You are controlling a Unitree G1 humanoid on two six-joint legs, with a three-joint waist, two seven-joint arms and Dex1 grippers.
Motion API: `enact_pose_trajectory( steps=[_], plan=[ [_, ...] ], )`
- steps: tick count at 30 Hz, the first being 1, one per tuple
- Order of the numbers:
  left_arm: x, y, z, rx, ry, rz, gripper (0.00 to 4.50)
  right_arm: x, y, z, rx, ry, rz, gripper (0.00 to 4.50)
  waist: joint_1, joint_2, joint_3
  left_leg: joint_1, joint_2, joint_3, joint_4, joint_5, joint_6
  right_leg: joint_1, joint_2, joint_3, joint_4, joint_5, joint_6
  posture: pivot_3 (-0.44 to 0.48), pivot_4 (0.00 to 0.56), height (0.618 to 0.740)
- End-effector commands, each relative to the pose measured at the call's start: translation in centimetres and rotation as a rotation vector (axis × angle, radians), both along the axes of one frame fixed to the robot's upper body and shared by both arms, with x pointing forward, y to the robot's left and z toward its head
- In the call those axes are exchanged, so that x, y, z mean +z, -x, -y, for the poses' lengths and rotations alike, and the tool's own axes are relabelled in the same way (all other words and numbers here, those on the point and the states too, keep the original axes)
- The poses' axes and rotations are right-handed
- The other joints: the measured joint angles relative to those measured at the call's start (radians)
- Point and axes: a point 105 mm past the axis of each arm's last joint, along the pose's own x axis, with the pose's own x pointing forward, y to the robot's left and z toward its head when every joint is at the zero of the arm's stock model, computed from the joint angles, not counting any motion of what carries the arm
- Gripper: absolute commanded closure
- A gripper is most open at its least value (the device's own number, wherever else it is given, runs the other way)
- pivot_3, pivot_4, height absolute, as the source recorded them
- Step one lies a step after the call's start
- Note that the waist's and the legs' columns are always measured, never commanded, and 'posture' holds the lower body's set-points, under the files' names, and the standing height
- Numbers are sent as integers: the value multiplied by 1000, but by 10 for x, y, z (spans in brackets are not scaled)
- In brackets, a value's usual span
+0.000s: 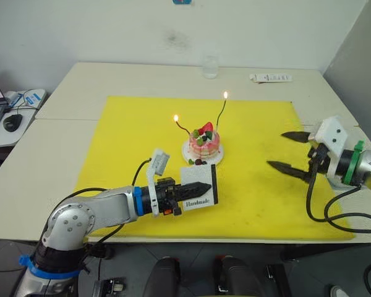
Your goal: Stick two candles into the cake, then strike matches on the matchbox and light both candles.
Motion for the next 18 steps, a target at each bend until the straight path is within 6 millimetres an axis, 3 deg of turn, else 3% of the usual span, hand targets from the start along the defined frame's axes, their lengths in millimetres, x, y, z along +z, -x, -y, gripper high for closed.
enact_pose_trajectory(
  steps=[1, 10, 18],
  plan=[
    [-2, -9, 9, 24, 34, -108, 4500, -5, 29, -29, 200, 24, -61, 30, 2, 0, 0, 0, 0, 0, 0, 0, 0, 0, -1, 0, 0, 0, 0, 0, 150, 740],
    [-34, -21, 30, 34, -44, -318, 4500, -14, 38, -42, 299, 81, -55, 30, 3, 0, 0, 2, 0, 0, 1, 0, 0, 2, -1, 0, 0, 0, -1, 0, 150, 740],
    [-54, -21, 28, 40, -141, -427, 4500, -13, 31, -49, 264, 38, -32, 30, 1, 0, 0, 2, 0, -1, 0, 0, 0, 2, -1, 0, 1, 0, 0, 0, 150, 740]
  ],
)
